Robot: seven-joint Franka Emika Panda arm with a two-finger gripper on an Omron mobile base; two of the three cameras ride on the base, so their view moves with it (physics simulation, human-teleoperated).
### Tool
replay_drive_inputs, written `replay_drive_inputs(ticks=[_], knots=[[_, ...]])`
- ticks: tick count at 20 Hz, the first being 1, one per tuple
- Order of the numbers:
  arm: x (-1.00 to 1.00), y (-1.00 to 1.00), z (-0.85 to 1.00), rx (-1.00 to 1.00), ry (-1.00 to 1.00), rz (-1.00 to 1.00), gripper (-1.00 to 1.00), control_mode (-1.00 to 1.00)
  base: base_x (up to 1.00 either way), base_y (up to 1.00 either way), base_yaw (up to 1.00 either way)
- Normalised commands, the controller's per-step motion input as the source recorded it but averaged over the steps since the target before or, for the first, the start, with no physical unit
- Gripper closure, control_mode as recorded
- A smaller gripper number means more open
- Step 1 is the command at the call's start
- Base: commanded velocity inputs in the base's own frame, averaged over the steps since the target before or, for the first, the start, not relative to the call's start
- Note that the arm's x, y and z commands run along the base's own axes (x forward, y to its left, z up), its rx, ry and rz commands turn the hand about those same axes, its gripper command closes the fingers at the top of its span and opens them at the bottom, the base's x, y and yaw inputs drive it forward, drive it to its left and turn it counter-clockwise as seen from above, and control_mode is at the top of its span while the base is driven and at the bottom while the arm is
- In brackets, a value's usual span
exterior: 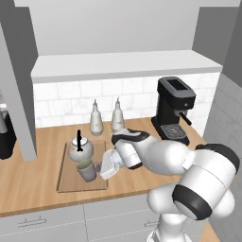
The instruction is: Pick the kettle from the counter and place it on the tray. Then pick the mug from the cabinet and place it on the tray. Then close the cabinet doors.
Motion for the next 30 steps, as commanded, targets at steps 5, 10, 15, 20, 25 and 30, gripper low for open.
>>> replay_drive_inputs(ticks=[5,10,15,20,25,30], knots=[[-0.15,-0.19,-0.20,0.00,-0.01,0.00,1.00,-1.00,0.00,0.00,0.00],[0.04,-0.03,-0.16,0.00,0.00,0.00,1.00,-1.00,0.00,0.00,0.00],[0.01,-0.07,-0.31,0.00,0.00,0.00,-1.00,-1.00,0.00,0.00,0.00],[-0.14,-0.31,-0.27,0.00,0.00,0.01,-1.00,-1.00,0.00,0.00,0.00],[-0.10,-0.23,-0.12,0.00,0.00,0.00,-1.00,-1.00,0.00,0.00,0.00],[-0.01,-0.11,0.00,0.00,0.00,0.00,-1.00,-1.00,0.00,0.00,0.00]])
